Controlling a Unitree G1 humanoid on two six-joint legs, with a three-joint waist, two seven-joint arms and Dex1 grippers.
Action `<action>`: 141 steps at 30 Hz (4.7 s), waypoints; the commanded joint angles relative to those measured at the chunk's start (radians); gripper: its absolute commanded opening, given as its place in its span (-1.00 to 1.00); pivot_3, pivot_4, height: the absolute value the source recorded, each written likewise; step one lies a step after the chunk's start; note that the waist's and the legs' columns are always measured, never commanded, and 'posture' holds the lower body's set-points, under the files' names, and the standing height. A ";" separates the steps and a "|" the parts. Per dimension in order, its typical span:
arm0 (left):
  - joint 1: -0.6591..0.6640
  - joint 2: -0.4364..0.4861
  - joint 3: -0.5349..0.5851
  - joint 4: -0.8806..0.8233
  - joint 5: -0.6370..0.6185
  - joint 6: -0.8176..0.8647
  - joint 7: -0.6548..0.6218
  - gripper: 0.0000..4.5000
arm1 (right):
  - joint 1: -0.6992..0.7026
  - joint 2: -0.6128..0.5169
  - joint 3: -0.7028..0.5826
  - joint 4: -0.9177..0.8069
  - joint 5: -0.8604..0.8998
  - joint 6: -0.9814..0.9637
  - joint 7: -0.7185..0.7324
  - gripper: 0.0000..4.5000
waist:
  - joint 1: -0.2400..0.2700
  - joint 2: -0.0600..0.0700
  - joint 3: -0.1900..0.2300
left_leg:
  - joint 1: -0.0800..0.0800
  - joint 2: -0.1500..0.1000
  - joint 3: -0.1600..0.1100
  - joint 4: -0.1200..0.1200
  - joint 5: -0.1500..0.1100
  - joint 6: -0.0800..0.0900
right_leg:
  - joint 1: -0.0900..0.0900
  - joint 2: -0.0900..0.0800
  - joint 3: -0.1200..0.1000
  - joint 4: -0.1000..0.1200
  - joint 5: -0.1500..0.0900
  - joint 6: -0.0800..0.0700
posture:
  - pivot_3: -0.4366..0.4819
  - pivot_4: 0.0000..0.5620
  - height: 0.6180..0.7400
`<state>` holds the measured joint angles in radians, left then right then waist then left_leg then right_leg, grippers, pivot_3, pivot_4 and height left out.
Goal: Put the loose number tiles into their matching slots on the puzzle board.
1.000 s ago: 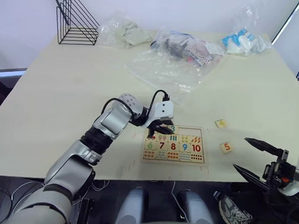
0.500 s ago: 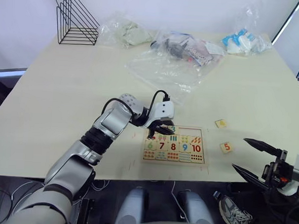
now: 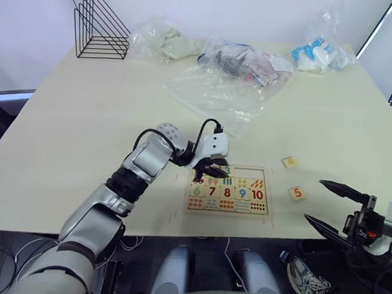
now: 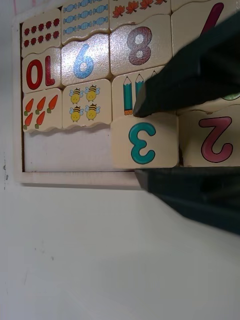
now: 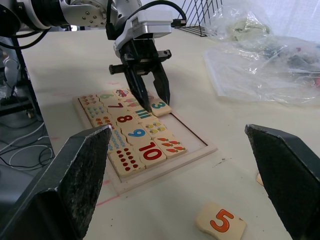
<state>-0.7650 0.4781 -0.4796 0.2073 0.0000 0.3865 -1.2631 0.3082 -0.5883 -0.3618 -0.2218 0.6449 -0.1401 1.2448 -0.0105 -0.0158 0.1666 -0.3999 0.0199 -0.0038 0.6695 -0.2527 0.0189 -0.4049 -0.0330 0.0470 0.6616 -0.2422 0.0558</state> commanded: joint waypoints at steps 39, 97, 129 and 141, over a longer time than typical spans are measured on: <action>0.006 0.025 0.149 0.119 -0.107 -0.200 -0.108 -0.97 | 0.022 -0.004 -0.019 -0.044 0.011 -0.005 -0.030 1.00 | 0.001 0.000 0.000 | 0.000 0.000 0.000 0.000 0.000 0.000 | 0.000 0.000 0.000 0.000 0.000 0.000 | -0.05 -0.47 1.00; 0.062 0.012 0.118 0.119 -0.065 -0.257 -0.117 -0.97 | 0.059 0.005 -0.022 -0.049 0.011 -0.019 -0.027 1.00 | 0.000 0.000 0.000 | 0.000 0.000 0.000 0.000 0.000 0.000 | 0.000 0.000 0.000 0.000 0.000 0.000 | -0.05 -0.47 1.00; 0.392 0.128 0.457 -0.165 -0.331 -0.123 0.033 -0.97 | 0.051 0.000 -0.060 0.027 -0.049 0.006 -0.157 1.00 | 0.002 0.000 0.000 | 0.000 0.001 -0.003 0.000 0.000 0.000 | 0.000 -0.001 0.000 0.000 0.000 0.000 | -0.05 -0.47 1.00; 0.617 0.177 0.666 -0.222 -0.377 -0.131 0.204 0.35 | -0.007 -0.062 -0.082 0.175 -0.009 0.074 -0.081 1.00 | -0.003 0.001 0.000 | 0.002 0.002 -0.003 -0.001 0.000 0.000 | 0.000 -0.001 0.001 0.000 0.000 0.000 | -0.05 -0.47 1.00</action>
<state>-0.1612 0.6444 0.1549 0.0192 -0.3589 0.2897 -1.0636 0.3099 -0.6336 -0.4107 -0.0410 0.6037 -0.0721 1.1444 -0.0140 -0.0151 0.1663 -0.3980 0.0223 -0.0067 0.6683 -0.2527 0.0189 -0.4050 -0.0341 0.0486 0.6616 -0.2421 0.0555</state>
